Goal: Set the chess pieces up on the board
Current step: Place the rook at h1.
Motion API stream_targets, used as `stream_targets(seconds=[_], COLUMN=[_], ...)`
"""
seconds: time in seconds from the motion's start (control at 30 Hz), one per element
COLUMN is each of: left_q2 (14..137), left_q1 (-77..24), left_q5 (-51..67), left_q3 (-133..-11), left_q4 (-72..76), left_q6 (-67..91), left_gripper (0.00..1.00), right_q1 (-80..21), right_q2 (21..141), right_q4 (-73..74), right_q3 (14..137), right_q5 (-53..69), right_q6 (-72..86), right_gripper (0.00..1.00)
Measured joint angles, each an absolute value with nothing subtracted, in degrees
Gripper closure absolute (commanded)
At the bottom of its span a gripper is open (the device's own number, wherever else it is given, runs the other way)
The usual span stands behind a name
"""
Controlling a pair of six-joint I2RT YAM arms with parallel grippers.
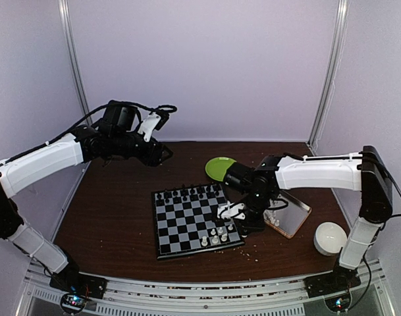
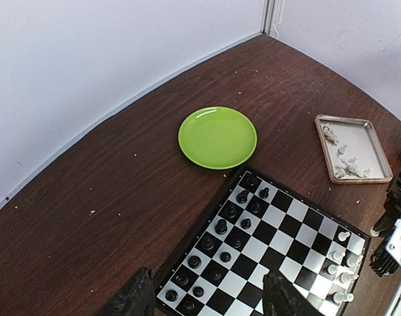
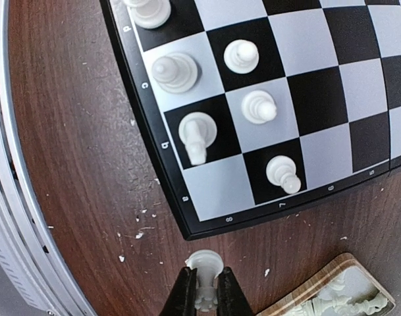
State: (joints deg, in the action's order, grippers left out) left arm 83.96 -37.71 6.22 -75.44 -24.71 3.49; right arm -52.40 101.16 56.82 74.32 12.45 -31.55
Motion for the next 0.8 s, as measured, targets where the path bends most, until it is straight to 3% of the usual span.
stream_targets(seconds=[0.8], left_q2=[83.8], left_q1=[-37.7], left_q5=[5.7], left_q3=[-75.4], left_q4=[-24.7], left_q6=[3.1], left_gripper=[0.43], right_q1=[-54.4], right_q2=[106.2], right_q4=[52.0], right_q3=[77.4], right_q5=[11.2], right_q6=[-31.8], right_gripper=[0.92])
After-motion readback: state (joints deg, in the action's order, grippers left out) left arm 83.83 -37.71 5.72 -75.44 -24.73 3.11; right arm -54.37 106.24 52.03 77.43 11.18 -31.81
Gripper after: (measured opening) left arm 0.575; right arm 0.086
